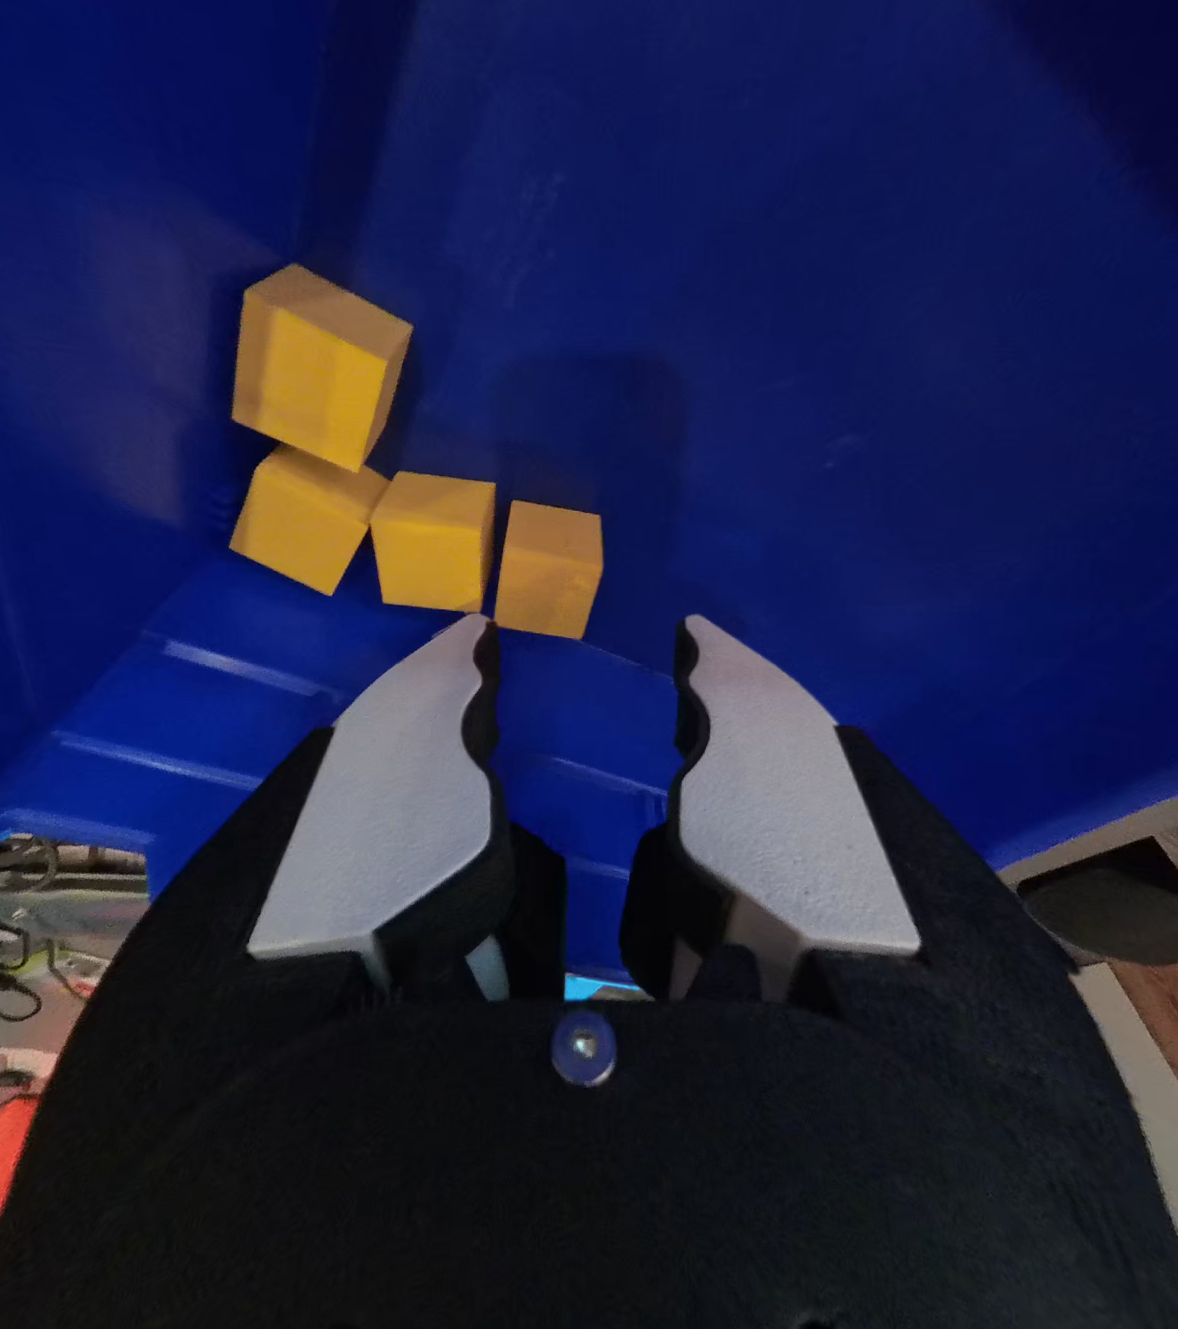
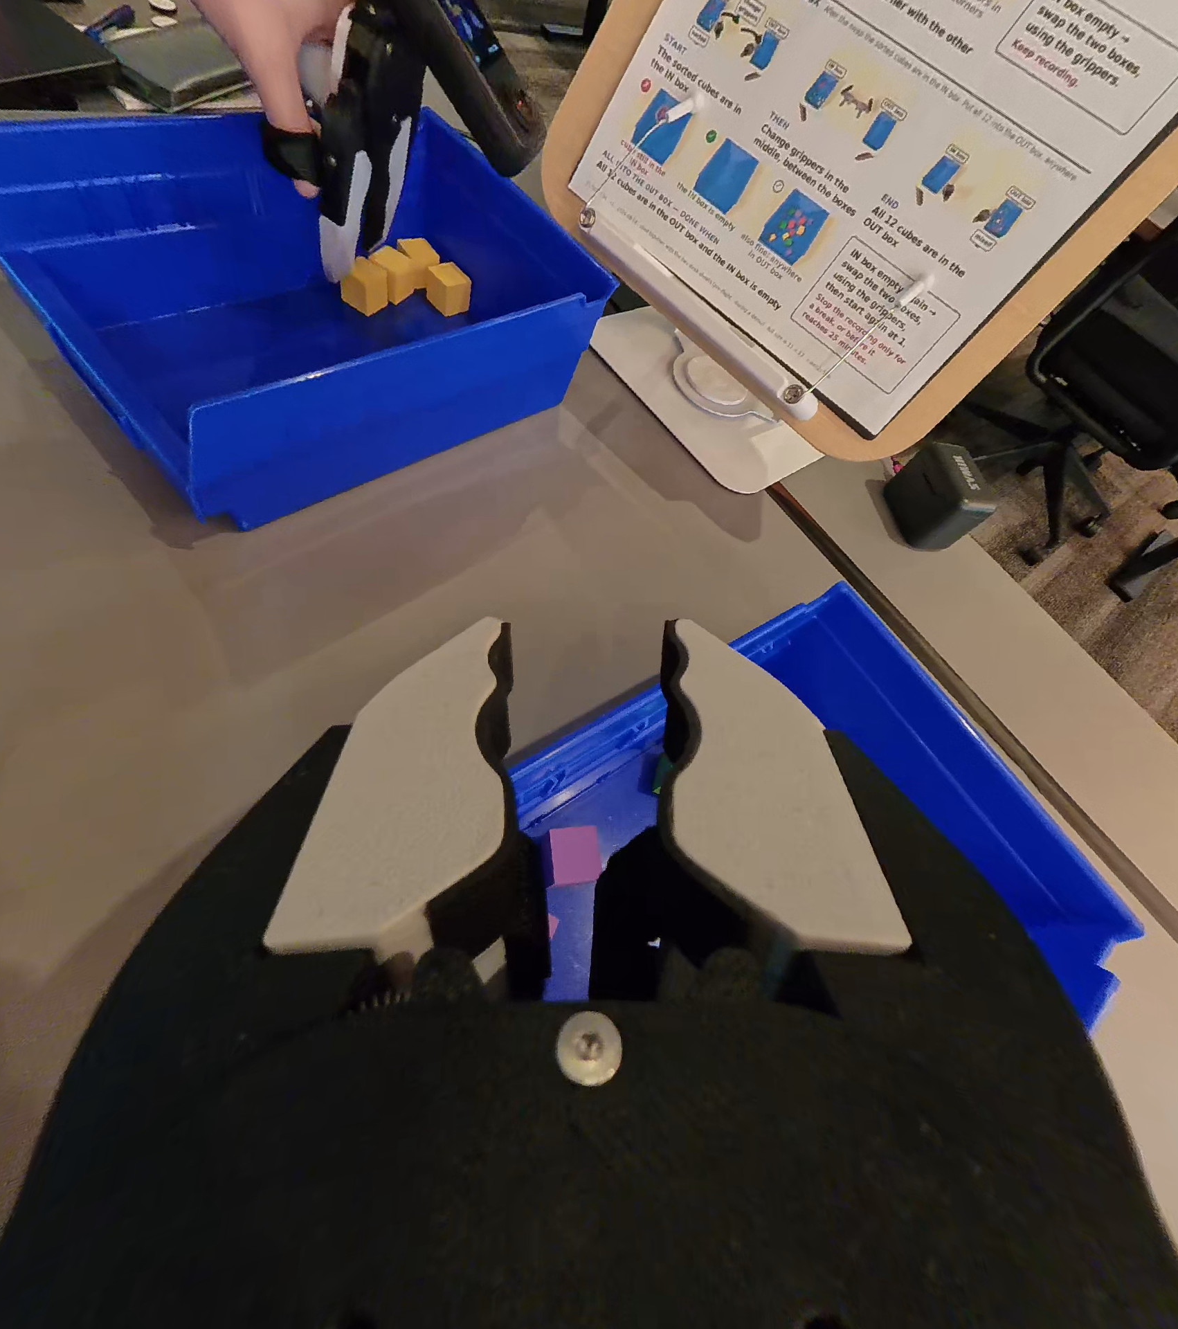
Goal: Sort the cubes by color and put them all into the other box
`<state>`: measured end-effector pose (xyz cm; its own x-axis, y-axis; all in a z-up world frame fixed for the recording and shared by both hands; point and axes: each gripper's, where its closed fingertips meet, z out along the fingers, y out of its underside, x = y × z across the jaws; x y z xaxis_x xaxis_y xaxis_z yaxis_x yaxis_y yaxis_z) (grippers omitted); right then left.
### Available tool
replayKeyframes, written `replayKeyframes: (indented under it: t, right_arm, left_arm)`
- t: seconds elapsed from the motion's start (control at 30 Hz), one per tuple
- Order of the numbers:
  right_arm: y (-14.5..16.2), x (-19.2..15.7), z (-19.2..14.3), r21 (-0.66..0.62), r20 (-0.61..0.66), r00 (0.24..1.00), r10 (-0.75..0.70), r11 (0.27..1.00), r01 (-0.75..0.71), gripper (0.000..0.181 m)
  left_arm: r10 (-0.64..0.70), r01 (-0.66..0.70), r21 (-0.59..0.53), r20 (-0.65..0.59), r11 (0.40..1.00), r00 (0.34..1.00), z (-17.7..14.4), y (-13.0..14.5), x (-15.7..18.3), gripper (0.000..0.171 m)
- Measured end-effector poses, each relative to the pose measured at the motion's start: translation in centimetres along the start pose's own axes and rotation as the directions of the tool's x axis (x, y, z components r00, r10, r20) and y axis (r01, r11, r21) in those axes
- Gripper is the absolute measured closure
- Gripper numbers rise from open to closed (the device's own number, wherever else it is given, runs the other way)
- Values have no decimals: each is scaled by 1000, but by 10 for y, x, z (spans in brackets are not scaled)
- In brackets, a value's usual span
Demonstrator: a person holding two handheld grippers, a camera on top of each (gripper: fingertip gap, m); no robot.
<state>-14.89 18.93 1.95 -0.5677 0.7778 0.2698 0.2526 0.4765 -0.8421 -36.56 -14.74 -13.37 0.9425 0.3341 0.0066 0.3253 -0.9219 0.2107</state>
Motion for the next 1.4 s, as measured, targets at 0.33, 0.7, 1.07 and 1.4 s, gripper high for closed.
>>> replayKeyframes:
  t: [0.33,0.7,1.07,1.4]
  right_arm:
    - [-4,-1,-4,10,-8,1000,-8,1000,8,141]
    - [-6,-2,-6,17,-8,1000,-13,1000,13,142]
    - [-7,-3,-6,19,-11,1000,-18,1000,18,142]
    - [-7,-4,-4,18,-4,1000,-22,1000,22,142]
  left_arm:
    - [-52,52,-76,-8,996,999,8,3,4,119]
    - [-35,36,9,-65,999,997,-3,-10,18,119]
    - [-10,9,-33,-57,999,998,14,-10,21,121]
    - [20,-20,10,-3,1000,1000,21,-17,17,143]
